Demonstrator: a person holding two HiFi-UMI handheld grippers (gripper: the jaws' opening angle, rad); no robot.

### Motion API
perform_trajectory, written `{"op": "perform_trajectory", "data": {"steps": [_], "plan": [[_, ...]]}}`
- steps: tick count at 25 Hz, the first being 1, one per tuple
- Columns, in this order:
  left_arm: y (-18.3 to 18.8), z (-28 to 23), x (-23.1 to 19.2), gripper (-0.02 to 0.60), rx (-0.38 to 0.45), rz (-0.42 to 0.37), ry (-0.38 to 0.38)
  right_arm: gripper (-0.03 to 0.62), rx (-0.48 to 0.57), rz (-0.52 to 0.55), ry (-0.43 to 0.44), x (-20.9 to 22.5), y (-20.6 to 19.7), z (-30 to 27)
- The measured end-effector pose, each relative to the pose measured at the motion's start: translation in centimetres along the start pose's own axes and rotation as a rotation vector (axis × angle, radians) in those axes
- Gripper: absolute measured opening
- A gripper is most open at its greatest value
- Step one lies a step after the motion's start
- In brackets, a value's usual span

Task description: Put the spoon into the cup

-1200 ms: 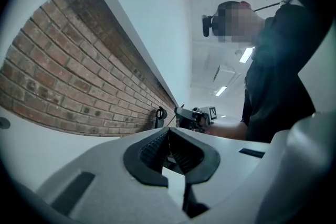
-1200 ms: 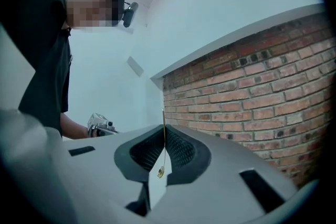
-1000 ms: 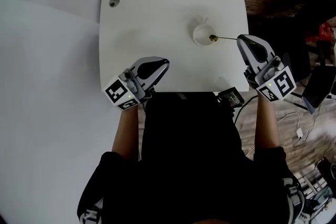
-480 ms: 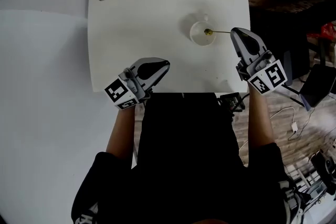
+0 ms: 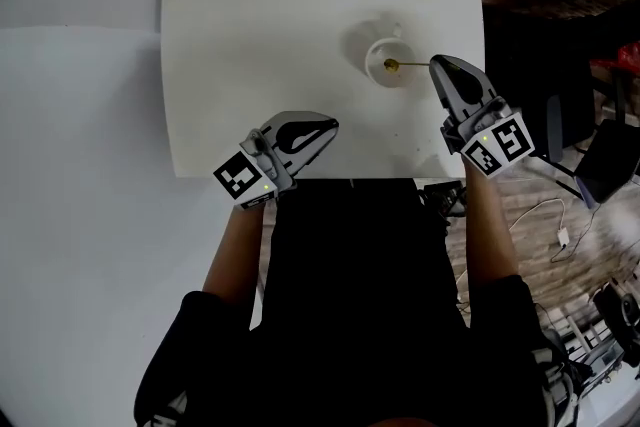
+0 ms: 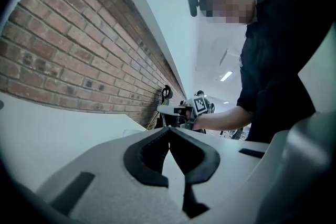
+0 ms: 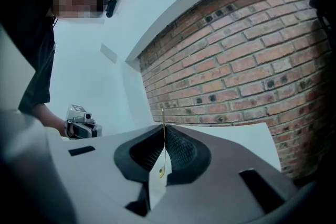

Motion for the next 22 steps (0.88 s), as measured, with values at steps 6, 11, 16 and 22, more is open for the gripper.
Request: {"op": "perform_trajectory", "data": {"steps": [6, 11, 16, 22], "plan": [[-0.6, -1.1, 0.5, 0.017, -0.067, 0.029, -0.017, 0.009, -0.028, -0.009, 0.006, 0.3, -1.4, -1.3], [-1.0, -1.6, 0.4, 0.017, -0.065, 0.036, -0.022, 0.009, -0.056, -0.026, 0.007, 0.6, -3.1, -2.2], [-1.3, -1.1, 0.1, 0.017, -0.064, 0.046, -0.024, 0.009, -0.073, -0.049, 0.001, 0.5, -4.6, -3.0], [-1.4, -1.1, -0.2, 0.017, -0.063, 0.056, -0.021, 0.009, -0.067, -0.083, -0.012, 0.5, -5.3, -3.1]]}}
Point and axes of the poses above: the fingertips, and each gripper's own axes: z backward along the fingers, x to its right, y out of its top, the point moved 10 cm from there along z, backward along the fingers, and after that the axes turned 10 degrees about -y, right-handed, at the moved point
